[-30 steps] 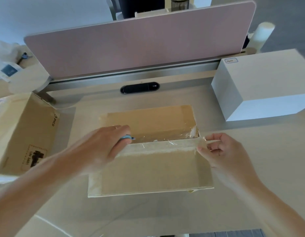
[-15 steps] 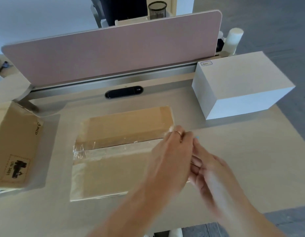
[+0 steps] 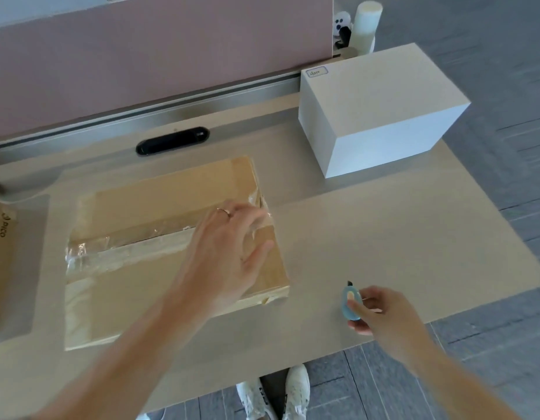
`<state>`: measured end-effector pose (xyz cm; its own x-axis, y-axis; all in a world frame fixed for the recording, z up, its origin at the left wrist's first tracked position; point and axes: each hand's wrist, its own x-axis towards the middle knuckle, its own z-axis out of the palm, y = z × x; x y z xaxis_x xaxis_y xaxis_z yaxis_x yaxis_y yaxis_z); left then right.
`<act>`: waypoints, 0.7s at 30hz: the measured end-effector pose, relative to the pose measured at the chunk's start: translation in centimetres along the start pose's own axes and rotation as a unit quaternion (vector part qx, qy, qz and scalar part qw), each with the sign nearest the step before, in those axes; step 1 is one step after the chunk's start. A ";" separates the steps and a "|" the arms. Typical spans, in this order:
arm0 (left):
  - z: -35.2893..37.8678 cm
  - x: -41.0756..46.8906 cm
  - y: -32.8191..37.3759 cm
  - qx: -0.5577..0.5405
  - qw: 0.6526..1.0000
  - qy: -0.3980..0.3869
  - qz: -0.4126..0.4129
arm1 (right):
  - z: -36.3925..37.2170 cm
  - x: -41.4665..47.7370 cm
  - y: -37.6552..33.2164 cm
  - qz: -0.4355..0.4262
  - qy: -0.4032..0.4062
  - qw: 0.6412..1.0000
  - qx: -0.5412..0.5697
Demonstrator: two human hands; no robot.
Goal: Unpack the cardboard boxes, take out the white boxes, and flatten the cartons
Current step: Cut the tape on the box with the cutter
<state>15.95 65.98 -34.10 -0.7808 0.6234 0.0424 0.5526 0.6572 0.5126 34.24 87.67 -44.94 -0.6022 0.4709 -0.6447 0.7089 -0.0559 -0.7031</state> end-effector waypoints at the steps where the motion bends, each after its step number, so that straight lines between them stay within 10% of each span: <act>1: 0.0 0.1 -0.3 0.012 1.000 -0.007 0.008 | 0.0 0.3 0.8 -0.007 0.001 1.000 -0.025; 21: -1.7 -0.5 -3.8 0.112 0.994 -0.003 0.015 | -0.2 2.3 2.6 -0.154 0.097 0.957 -0.225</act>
<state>13.74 62.51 -34.64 -0.7610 0.6469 0.0491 0.6276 0.7149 0.3083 34.77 88.76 -48.20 -0.7596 0.5605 -0.3299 0.6216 0.4766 -0.6217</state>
